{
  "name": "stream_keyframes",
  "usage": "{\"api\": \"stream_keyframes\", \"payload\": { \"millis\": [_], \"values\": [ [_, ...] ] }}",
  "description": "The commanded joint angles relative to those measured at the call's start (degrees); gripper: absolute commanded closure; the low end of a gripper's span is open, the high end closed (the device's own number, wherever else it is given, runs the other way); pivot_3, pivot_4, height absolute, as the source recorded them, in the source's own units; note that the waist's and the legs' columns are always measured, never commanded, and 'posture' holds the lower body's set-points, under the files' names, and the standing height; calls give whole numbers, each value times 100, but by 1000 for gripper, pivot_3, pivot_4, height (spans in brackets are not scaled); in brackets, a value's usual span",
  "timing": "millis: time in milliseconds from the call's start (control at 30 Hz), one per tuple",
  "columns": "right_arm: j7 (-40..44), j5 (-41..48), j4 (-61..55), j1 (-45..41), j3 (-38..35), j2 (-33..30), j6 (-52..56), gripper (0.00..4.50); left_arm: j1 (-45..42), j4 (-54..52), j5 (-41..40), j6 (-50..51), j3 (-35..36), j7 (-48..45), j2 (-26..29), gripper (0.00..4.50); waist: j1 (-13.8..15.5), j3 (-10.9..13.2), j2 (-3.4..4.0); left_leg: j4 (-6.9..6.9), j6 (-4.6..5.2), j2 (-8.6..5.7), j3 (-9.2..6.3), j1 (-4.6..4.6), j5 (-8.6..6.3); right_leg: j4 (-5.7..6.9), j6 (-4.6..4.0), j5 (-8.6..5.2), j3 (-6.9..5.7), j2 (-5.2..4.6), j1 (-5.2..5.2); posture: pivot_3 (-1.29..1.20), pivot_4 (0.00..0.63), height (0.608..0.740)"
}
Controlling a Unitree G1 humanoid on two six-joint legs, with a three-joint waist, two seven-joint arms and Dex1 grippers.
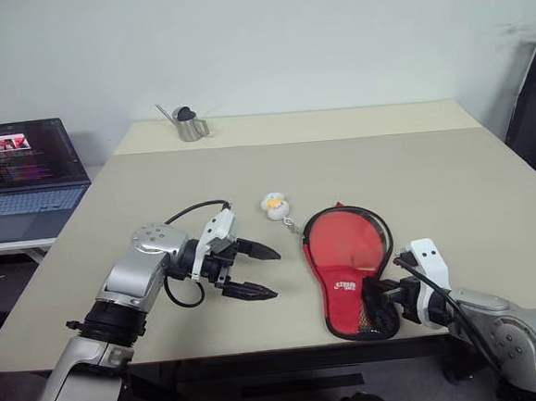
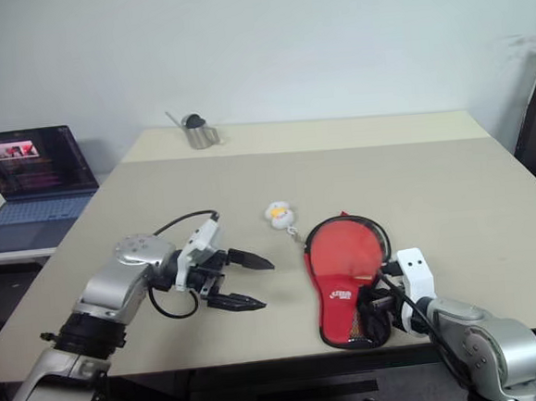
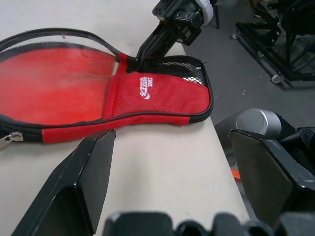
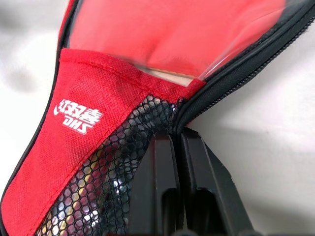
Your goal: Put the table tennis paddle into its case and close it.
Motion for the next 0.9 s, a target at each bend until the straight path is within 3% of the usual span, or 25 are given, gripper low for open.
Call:
{"api": "stream_keyframes", "payload": {
  "millis": [33, 400, 500, 700, 833, 900],
  "values": [
    [68, 92, -47, 151, -99, -157, 133, 4478, -61, -117, -61, -102, -4, -394, 14, 453, 7, 0, 0, 0, -1, 0, 0, -1, -1, -1, 1, 0, -1, -1, 0, 0, 150, 740],
    [-526, -86, -83, -140, -593, 272, 407, 4478, -28, -95, 29, -161, 6, -379, -125, 453, 12, 0, -1, 3, -3, -2, -1, -4, -2, -5, 1, -1, -2, -4, 0, 0, 150, 740],
    [-739, -202, -289, -155, -831, 320, 464, 3783, 3, -112, 37, -164, 19, -357, -139, 453, 15, 0, -1, 5, -20, -3, -1, -5, -12, -5, 1, -1, -2, -6, 1, 0, 150, 740],
    [-966, -365, -867, -247, -1308, 282, 724, 1870, 62, -115, 31, -166, 53, -305, -147, 453, 17, 0, 0, 6, -35, -4, 1, -7, -21, -10, 1, -1, -1, -10, 0, 0, 150, 740],
    [-593, -31, -1370, -386, -1218, 317, 657, 417, 61, -82, 17, -164, 90, -227, -202, 453, 1, 0, 0, 2, -33, -2, -1, -7, -20, -10, 2, -1, -7, -9, -1, 0, 150, 740],
    [-417, 101, -1467, -451, -1088, 287, 445, 26, 34, -32, 22, -165, 134, -110, -273, 453, -6, 0, 0, 0, -30, -2, -2, -7, -19, -10, 2, -1, -8, -9, -1, 0, 150, 740]
  ]
}}
